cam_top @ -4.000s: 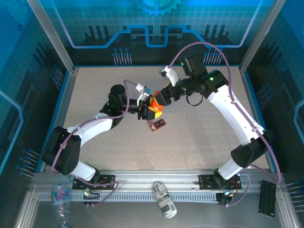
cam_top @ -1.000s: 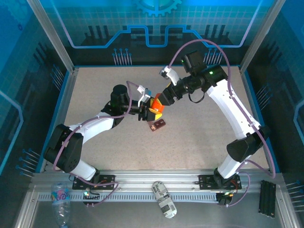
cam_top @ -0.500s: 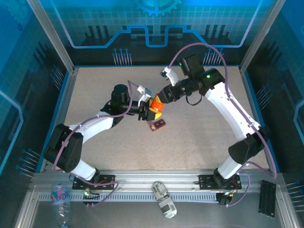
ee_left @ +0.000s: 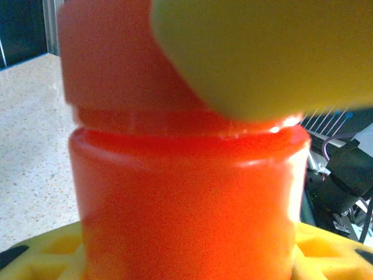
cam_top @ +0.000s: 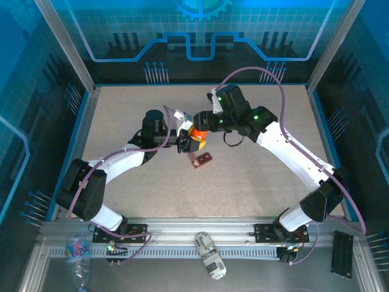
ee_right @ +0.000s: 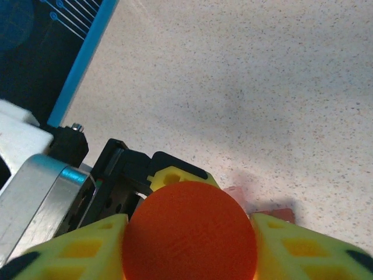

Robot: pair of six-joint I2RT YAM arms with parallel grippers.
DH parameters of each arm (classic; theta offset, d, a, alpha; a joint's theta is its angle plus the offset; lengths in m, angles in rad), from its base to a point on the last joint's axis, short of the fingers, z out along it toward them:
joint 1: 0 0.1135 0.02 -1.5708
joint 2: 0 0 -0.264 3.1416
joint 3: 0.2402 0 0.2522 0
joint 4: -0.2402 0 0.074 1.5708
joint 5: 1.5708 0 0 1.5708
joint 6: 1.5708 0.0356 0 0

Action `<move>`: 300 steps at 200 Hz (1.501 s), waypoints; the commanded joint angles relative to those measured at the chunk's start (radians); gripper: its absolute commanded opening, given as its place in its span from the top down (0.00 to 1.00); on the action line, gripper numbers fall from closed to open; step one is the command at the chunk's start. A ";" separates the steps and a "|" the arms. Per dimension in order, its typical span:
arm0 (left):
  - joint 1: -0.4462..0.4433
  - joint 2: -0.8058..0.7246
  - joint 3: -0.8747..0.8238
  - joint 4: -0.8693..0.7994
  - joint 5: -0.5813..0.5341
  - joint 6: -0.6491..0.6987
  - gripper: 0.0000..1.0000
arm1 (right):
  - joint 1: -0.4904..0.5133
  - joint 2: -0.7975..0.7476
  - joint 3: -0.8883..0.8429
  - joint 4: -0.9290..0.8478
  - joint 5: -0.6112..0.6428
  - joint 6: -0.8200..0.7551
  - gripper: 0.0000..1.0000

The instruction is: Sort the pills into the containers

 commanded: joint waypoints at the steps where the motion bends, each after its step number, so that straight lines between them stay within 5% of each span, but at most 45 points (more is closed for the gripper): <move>1: -0.011 -0.034 0.016 0.133 0.030 -0.001 1.00 | -0.056 -0.043 0.029 -0.007 -0.182 -0.102 0.22; 36: -0.010 -0.035 0.022 0.122 0.085 -0.001 1.00 | -0.160 -0.083 0.095 -0.101 -0.380 -0.319 0.14; 98: -0.008 -0.027 0.052 0.064 0.204 -0.007 1.00 | -0.175 0.180 0.483 -0.587 -0.534 -0.755 0.13; 155: -0.007 -0.028 0.056 0.051 0.225 -0.011 1.00 | -0.160 0.252 0.519 -0.620 -0.527 -0.768 0.15; 192: -0.007 -0.031 0.059 0.044 0.228 -0.008 1.00 | -0.149 0.267 0.498 -0.613 -0.532 -0.761 0.30; 264: -0.005 -0.027 0.062 0.038 0.234 -0.008 1.00 | -0.143 0.226 0.453 -0.564 -0.521 -0.725 0.26; 300: -0.007 -0.026 0.067 0.038 0.234 -0.009 1.00 | -0.141 0.213 0.433 -0.553 -0.510 -0.712 0.45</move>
